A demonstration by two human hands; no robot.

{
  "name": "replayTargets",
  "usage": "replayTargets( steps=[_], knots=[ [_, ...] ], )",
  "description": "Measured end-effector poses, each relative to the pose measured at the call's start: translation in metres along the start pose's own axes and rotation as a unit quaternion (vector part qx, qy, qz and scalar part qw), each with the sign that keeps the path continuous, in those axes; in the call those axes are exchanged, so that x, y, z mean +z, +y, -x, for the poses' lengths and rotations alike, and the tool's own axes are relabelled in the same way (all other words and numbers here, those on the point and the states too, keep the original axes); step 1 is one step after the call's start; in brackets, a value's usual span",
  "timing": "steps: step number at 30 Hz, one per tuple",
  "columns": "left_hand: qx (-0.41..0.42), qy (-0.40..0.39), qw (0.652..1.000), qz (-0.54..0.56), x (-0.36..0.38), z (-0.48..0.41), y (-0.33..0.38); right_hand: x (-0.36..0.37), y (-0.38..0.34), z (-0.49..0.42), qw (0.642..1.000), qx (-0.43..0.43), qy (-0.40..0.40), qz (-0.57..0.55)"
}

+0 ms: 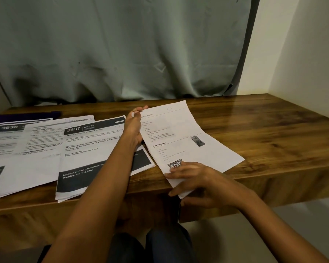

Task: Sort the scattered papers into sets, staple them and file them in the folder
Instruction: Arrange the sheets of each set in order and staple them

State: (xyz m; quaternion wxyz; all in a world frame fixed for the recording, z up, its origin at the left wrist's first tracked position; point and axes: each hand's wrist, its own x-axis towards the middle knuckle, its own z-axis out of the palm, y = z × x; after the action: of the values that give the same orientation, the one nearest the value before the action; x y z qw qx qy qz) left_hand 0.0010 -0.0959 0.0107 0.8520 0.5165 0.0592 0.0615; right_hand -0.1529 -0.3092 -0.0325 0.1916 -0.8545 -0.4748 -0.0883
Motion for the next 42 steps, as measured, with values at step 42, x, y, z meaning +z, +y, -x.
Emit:
replayTargets(
  steps=[42],
  knots=[
    [-0.12, 0.01, 0.989, -0.087, 0.016, -0.002, -0.027, -0.046, 0.161, -0.175, 0.903, 0.419, -0.013, 0.097]
  ],
)
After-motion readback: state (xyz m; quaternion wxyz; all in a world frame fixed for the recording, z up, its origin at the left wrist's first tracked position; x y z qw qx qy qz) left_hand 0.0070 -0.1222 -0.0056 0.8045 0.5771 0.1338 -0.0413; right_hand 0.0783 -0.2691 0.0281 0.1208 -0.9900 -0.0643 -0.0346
